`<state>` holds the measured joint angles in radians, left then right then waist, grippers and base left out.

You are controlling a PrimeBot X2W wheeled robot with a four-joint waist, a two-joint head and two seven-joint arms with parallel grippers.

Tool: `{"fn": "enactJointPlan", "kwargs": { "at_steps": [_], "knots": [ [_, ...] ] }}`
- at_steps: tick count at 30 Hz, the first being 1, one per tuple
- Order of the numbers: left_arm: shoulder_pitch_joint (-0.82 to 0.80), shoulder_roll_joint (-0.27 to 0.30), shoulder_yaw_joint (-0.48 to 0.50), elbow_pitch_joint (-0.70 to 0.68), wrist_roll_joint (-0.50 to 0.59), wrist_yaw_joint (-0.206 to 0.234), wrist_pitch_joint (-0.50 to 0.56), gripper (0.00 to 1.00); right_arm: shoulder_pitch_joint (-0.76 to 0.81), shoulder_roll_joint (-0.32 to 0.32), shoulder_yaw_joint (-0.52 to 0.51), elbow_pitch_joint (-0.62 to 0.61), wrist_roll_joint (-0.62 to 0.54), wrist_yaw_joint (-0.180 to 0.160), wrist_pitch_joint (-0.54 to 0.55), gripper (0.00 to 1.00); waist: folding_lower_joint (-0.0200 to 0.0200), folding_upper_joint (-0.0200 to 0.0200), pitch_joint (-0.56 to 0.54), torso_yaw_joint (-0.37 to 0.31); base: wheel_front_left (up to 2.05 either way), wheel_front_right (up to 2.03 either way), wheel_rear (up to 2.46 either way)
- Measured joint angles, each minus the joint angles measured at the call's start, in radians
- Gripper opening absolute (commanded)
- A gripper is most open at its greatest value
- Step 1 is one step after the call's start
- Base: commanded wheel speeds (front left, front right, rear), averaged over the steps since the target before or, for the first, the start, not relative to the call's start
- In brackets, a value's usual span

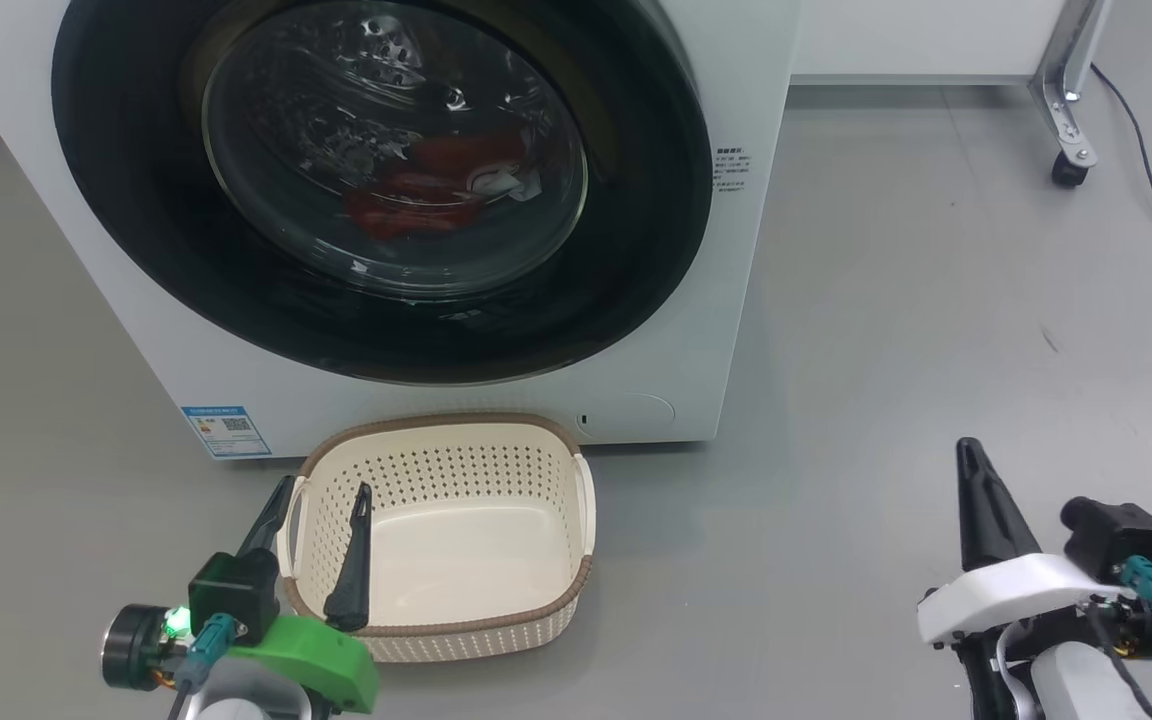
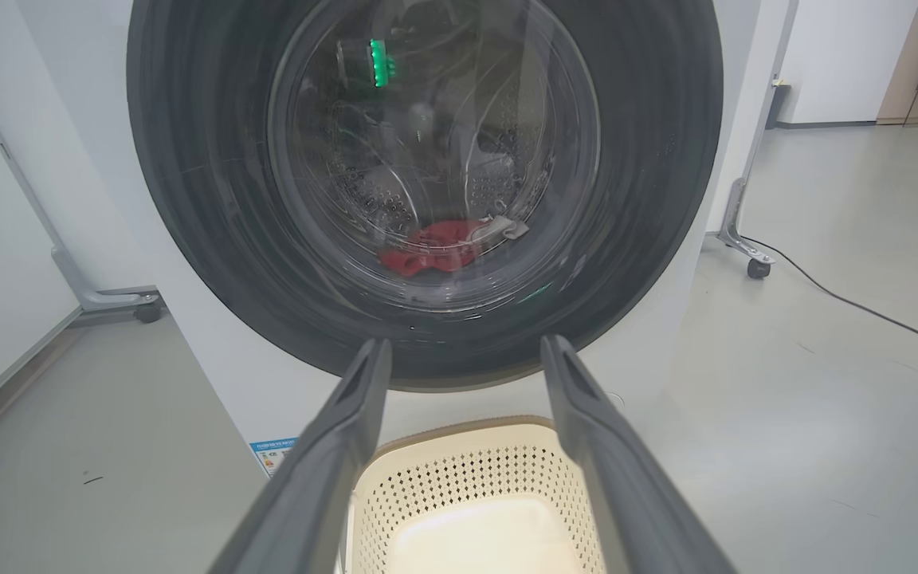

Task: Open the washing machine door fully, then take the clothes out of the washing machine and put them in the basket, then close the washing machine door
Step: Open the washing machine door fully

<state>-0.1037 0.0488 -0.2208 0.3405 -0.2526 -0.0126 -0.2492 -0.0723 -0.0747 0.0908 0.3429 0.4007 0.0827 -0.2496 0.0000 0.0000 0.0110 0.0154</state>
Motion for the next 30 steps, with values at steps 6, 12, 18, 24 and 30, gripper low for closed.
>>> {"fn": "enactJointPlan", "kwargs": {
  "at_steps": [6,12,18,24,30],
  "knots": [
    [-0.026,-0.001,0.0,-0.02,0.011,0.008,0.0,1.0,-0.024,0.033,-0.063,0.018,0.228,0.029,0.02,0.0,0.0,0.0,0.032,0.008,0.0,0.0,0.0],
    [-0.06,-0.002,-0.007,-0.043,0.03,0.008,0.0,1.0,-0.111,0.039,-0.138,0.035,0.521,0.039,0.108,0.0,0.0,0.0,0.078,0.018,0.0,0.0,0.0],
    [-0.094,-0.004,-0.015,-0.067,0.034,0.008,0.0,1.0,-0.221,0.036,-0.205,0.047,0.792,0.039,0.235,0.0,0.0,0.0,0.13,0.032,0.0,0.0,0.0],
    [-0.125,-0.005,-0.019,-0.095,0.034,0.008,0.0,1.0,-0.36,0.033,-0.253,0.048,0.978,0.039,0.362,0.0,0.0,0.0,0.183,0.05,0.0,0.0,0.0],
    [-0.16,-0.007,-0.033,-0.121,0.034,0.018,-0.003,1.0,-0.487,0.026,-0.273,0.048,1.067,0.039,0.475,0.0,0.0001,0.0,0.239,0.071,0.0,0.0,0.0]
  ]
}}
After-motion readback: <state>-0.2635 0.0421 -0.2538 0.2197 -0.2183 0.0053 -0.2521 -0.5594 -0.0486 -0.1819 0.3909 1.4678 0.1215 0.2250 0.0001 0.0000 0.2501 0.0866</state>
